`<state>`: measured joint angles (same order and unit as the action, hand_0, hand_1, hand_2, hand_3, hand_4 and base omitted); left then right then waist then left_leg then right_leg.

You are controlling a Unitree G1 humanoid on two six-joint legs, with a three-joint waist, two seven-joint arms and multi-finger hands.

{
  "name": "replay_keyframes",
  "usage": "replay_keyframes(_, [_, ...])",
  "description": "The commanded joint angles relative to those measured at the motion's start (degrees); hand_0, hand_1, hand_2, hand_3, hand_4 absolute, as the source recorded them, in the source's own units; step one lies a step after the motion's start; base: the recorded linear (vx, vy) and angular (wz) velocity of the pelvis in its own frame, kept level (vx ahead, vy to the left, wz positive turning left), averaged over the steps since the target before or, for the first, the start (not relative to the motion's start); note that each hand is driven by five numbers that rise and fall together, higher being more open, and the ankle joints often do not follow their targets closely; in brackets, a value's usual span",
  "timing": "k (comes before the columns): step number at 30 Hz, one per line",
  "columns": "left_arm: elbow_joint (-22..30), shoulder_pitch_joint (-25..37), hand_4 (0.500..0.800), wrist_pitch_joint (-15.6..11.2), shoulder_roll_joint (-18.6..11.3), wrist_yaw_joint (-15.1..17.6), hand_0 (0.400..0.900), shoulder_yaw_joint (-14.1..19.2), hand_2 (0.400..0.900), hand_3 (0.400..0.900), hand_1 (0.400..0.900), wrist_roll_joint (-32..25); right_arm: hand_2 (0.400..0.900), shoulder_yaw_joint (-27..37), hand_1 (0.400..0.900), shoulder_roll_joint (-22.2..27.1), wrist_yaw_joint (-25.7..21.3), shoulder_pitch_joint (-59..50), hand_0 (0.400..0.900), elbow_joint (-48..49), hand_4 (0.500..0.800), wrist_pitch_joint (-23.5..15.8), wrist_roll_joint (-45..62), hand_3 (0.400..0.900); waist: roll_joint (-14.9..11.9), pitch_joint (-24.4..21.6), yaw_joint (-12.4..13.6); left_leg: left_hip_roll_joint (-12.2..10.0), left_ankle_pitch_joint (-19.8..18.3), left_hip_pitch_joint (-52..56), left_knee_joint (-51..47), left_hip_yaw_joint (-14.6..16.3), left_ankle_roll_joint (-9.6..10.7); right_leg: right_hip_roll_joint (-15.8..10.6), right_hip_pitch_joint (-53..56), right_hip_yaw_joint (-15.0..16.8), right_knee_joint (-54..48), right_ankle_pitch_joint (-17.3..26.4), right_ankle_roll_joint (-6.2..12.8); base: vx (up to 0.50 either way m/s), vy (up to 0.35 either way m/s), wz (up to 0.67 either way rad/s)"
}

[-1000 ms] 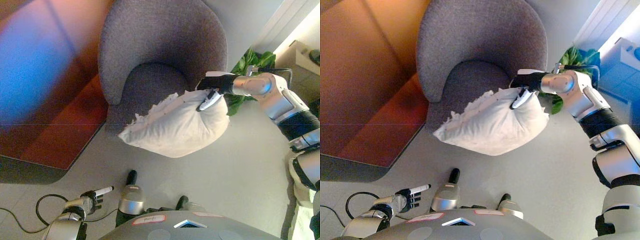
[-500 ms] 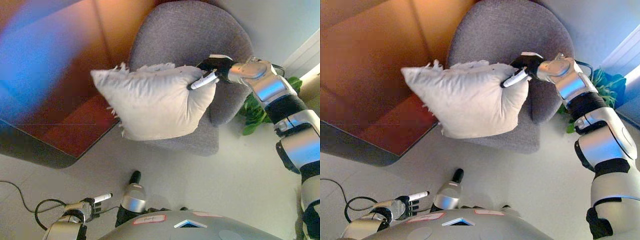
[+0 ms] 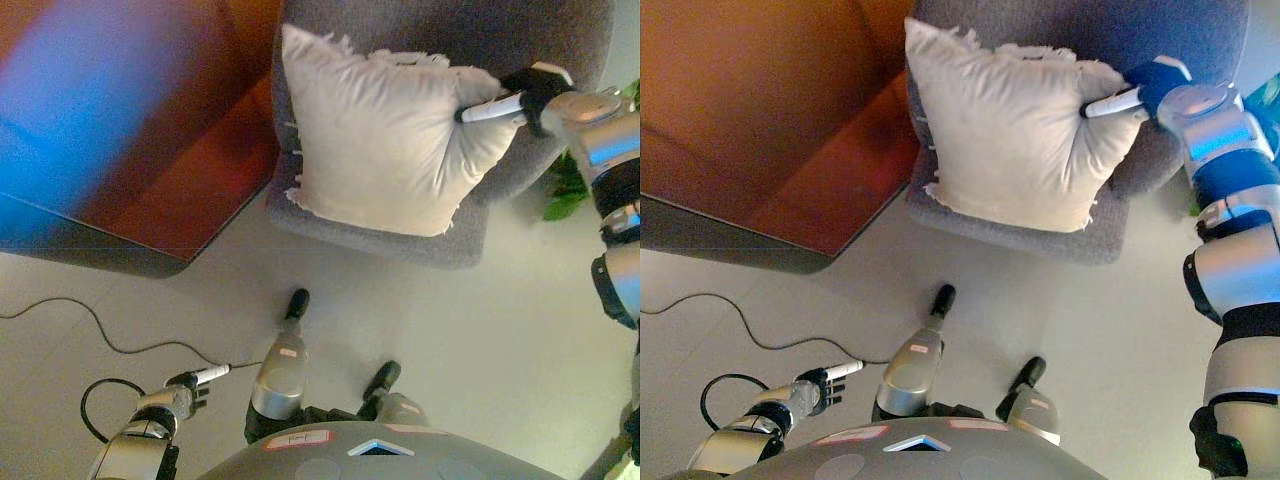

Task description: Pick up the pillow and put it on the sofa.

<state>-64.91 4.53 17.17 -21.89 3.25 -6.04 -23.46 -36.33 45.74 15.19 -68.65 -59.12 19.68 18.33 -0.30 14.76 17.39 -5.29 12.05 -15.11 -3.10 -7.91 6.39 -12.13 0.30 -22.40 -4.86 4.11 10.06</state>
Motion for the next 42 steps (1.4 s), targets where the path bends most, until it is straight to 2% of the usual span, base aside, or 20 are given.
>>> replay_keyframes(1, [-1.54,1.71,0.800,-0.98,-2.45,0.33,0.900,-5.04,0.900,0.900,0.900,-1.55,0.400,-0.07,0.400,3.97,-1.42,-13.83,0.400,-1.08,0.500,-3.14,1.31,0.400,-0.41,1.34,1.08,-1.53,-7.62,4.14,0.09,1.31,-0.31,-6.60,-4.77,2.11,1.12,4.96,2.81,-0.05,0.033,-0.10])
replay_keyframes(3, [-0.96,2.07,0.800,-0.97,-2.61,-0.20,0.900,-5.52,0.900,0.900,0.900,-2.28,0.400,-0.72,0.400,4.17,-2.27,-14.68,0.400,-1.89,0.500,-3.50,1.14,0.400,0.37,2.20,0.84,-1.47,-7.37,3.50,-0.21,1.52,-0.27,-6.70,-5.82,2.34,1.09,5.02,2.91,-0.05,0.048,-0.08])
replay_keyframes(5, [-0.87,2.37,0.800,-1.21,-2.42,-0.75,0.900,-6.00,0.900,0.900,0.900,-3.16,0.400,-1.16,0.400,4.71,-5.49,-15.80,0.400,-2.81,0.500,-4.15,0.80,0.400,1.24,2.96,0.47,-1.39,-7.12,2.82,-0.51,1.80,-0.25,-6.81,-6.85,2.57,1.14,5.02,2.96,-0.06,0.077,-0.07])
replay_keyframes(6, [-1.07,2.42,0.800,-1.59,-2.28,-0.93,0.900,-5.99,0.900,0.900,0.900,-3.43,0.457,-1.12,0.457,4.99,-7.49,-16.23,0.457,-3.40,0.534,-4.18,0.15,0.457,1.68,3.20,0.27,-1.31,-7.05,2.55,-0.63,1.95,-0.24,-6.90,-7.39,2.68,1.26,5.00,2.97,-0.07,0.102,-0.07])
replay_keyframes(7, [-1.13,2.28,0.800,-1.98,-2.11,-1.11,0.900,-5.90,0.900,0.900,0.900,-3.63,0.900,-1.18,0.900,5.30,-8.71,-16.58,0.900,-3.82,0.800,-3.88,-0.11,0.900,2.11,3.40,0.10,-1.17,-6.97,2.32,-0.79,1.99,-0.24,-6.95,-7.81,2.86,1.28,4.98,2.96,-0.05,0.102,-0.06])
replay_keyframes(12, [-1.05,1.32,0.800,-2.90,-2.39,-2.51,0.900,-5.20,0.900,0.900,0.900,-3.95,0.900,-2.58,0.900,7.36,-10.76,-18.32,0.900,-4.86,0.800,-1.71,-2.30,0.900,3.33,3.74,-0.52,-0.70,-6.77,2.26,-1.17,2.55,-0.18,-7.54,-8.94,3.20,1.89,4.92,2.91,-0.02,0.068,-0.03])
replay_keyframes(18, [-1.87,-0.06,0.800,-4.03,-3.20,-5.41,0.900,-4.65,0.900,0.900,0.900,-3.15,0.900,-5.04,0.900,9.31,-10.74,-20.29,0.900,-5.96,0.800,-0.02,-6.54,0.900,3.60,2.66,-0.87,-0.69,-7.02,3.64,-1.15,3.19,-0.01,-7.99,-8.51,3.22,2.71,4.40,2.73,0.02,0.032,0.00])
replay_keyframes(23, [-2.64,-1.52,0.800,-5.61,-3.75,-6.77,0.900,-3.73,0.900,0.900,0.900,-1.86,0.900,-6.17,0.900,10.49,-12.00,-21.04,0.900,-5.56,0.800,0.49,-6.03,0.900,2.47,1.47,-0.89,-1.40,-7.30,5.02,-1.16,3.63,0.23,-7.06,-7.08,2.89,2.42,3.81,2.53,0.02,-0.054,-0.03])
replay_keyframes(28, [-3.72,-3.27,0.800,-7.06,-4.27,-6.48,0.900,-2.72,0.900,0.900,0.900,0.29,0.900,-5.79,0.900,12.31,-13.47,-20.75,0.900,-6.06,0.800,0.80,-4.77,0.900,0.78,-0.82,-0.89,-2.21,-7.49,7.26,-1.35,4.01,0.50,-5.95,-4.36,2.41,1.60,3.59,2.41,0.05,-0.101,-0.02])
replay_keyframes(36, [-6.94,-5.79,0.800,-9.03,-5.45,-6.07,0.900,-1.50,0.900,0.900,0.900,4.14,0.900,-4.85,0.900,17.20,-10.18,-19.56,0.900,-7.78,0.800,1.65,-4.86,0.900,-2.64,-6.58,-1.51,-2.93,-8.49,12.49,-1.90,4.93,0.54,-4.21,1.19,2.40,0.47,2.85,2.31,0.08,-0.095,-0.05])
replay_keyframes(42, [-8.25,-5.98,0.800,-9.08,-5.31,-4.60,0.900,-0.59,0.900,0.900,0.900,6.02,0.900,-1.32,0.900,20.84,-3.07,-13.98,0.900,-7.95,0.800,3.97,-5.28,0.900,-4.40,-11.45,-2.94,-2.52,-9.44,15.54,-1.90,5.73,0.13,-3.31,4.16,2.88,0.20,2.26,2.12,0.03,-0.085,-0.07])
